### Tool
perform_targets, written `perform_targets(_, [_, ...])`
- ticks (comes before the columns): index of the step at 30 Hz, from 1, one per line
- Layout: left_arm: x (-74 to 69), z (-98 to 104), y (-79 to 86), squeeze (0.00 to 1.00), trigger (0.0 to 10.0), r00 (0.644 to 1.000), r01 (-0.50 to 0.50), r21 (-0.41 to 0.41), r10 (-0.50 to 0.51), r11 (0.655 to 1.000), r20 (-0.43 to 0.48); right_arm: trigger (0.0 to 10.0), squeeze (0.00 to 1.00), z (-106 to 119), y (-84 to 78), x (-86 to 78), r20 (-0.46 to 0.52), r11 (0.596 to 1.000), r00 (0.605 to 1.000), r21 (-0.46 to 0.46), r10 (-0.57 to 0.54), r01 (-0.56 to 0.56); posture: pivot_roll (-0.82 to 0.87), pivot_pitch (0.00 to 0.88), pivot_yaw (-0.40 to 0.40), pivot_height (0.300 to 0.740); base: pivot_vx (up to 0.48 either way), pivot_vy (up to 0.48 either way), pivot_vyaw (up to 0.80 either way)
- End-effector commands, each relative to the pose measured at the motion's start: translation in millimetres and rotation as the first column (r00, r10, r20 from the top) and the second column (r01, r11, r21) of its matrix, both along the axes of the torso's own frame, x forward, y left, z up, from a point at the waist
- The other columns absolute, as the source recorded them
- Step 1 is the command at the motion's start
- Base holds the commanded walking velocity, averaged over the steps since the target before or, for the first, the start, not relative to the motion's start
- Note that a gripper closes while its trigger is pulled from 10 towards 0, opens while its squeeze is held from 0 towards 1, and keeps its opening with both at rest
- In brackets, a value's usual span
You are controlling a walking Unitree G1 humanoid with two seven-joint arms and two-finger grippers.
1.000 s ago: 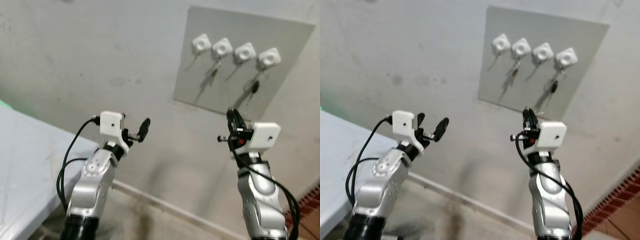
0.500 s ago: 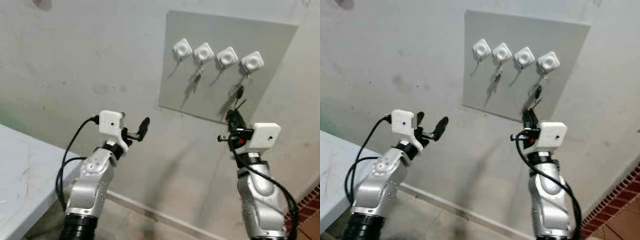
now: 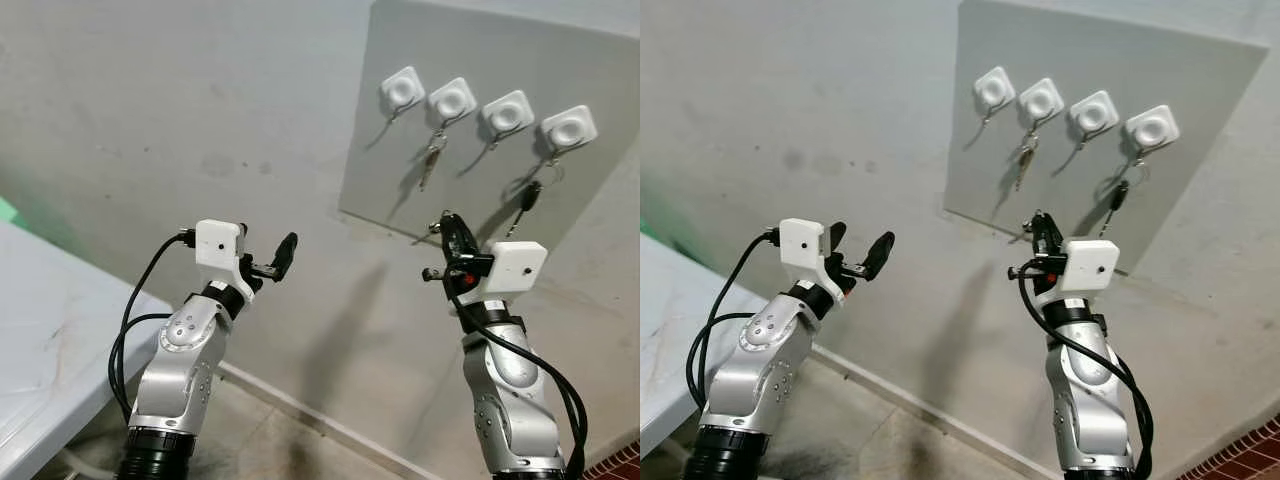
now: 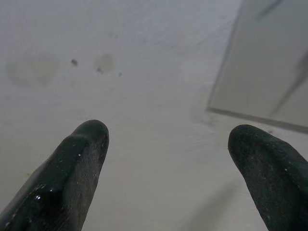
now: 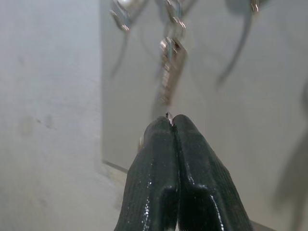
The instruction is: Hang keys on a hook
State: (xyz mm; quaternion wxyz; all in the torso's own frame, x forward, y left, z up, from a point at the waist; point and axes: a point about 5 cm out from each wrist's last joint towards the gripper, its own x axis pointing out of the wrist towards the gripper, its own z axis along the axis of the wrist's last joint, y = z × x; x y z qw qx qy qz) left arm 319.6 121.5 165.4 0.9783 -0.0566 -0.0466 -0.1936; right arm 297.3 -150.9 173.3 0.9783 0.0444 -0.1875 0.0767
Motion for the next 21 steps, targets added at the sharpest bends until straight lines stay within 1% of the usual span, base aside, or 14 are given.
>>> perform_targets(1, [-0.7,18.2,-14.6,0.00,10.0,0.995,0.073,0.002,-0.073,0.997,0.064,10.0,0.00,6.2,0.2,3.6,0.020,1.000,1.000,0.003,0.013,-0.013,0.04,0.000,-0.047,0.740,0.000,0.000,0.00])
perform_targets(2, [-0.7,18.2,-14.6,0.00,10.0,0.995,0.073,0.002,-0.073,0.997,0.064,10.0,0.00,6.2,0.2,3.6,0.020,1.000,1.000,0.003,0.013,-0.013,0.04,0.000,-0.047,0.740,0.000,0.000,0.00])
perform_targets(3, [-1.2,21.1,-18.5,0.00,10.0,0.993,0.097,-0.005,-0.096,0.995,0.068,10.0,0.00,7.3,1.1,5.1,0.024,1.000,0.999,0.001,0.022,-0.022,0.03,0.000,-0.047,0.740,0.000,0.000,0.00])
perform_targets(6, [-2.0,26.5,-23.6,0.00,10.0,0.988,0.124,0.001,-0.124,0.992,0.090,10.0,0.00,9.0,2.7,7.4,0.029,0.999,0.999,-0.001,0.035,-0.035,0.04,0.000,-0.047,0.740,0.000,0.000,0.00])
perform_targets(7, [-3.3,30.9,-29.2,0.00,10.0,0.982,0.158,0.005,-0.157,0.987,0.104,10.0,0.00,11.4,4.3,10.0,0.036,0.999,0.998,-0.003,0.045,-0.045,0.04,0.000,-0.047,0.740,0.000,0.000,0.00])
perform_targets(9, [-4.4,32.8,-33.5,0.00,10.0,0.978,0.181,0.005,-0.180,0.984,0.108,10.0,0.00,13.6,5.3,11.9,0.043,0.999,0.998,-0.008,0.053,-0.053,0.04,0.000,-0.046,0.740,0.000,0.000,0.00])
perform_targets(14, [-5.2,34.6,-38.4,0.00,10.0,0.973,0.205,0.003,-0.204,0.979,0.111,10.0,0.00,16.6,5.8,14.5,0.052,0.998,0.997,-0.002,0.057,-0.057,0.03,0.000,-0.045,0.740,0.000,0.000,0.00])
perform_targets(17, [-5.4,37.2,-40.9,0.00,10.0,0.970,0.217,-0.001,-0.215,0.976,0.117,10.0,0.00,19.0,5.6,15.9,0.061,0.998,0.997,0.012,0.056,-0.057,0.03,0.000,-0.044,0.740,0.000,0.000,0.00])
perform_targets(20, [-7.2,38.1,-43.7,0.00,10.0,0.964,0.239,-0.001,-0.237,0.971,0.118,10.0,0.00,22.2,6.0,18.4,0.071,0.996,0.996,0.059,0.060,-0.064,0.03,0.000,-0.043,0.740,0.000,0.000,0.00])
perform_targets(21, [-7.2,38.1,-43.7,0.00,10.0,0.964,0.239,-0.001,-0.237,0.971,0.118,10.0,0.00,22.2,6.0,18.4,0.071,0.996,0.996,0.059,0.060,-0.064,0.03,0.000,-0.043,0.740,0.000,0.000,0.00])
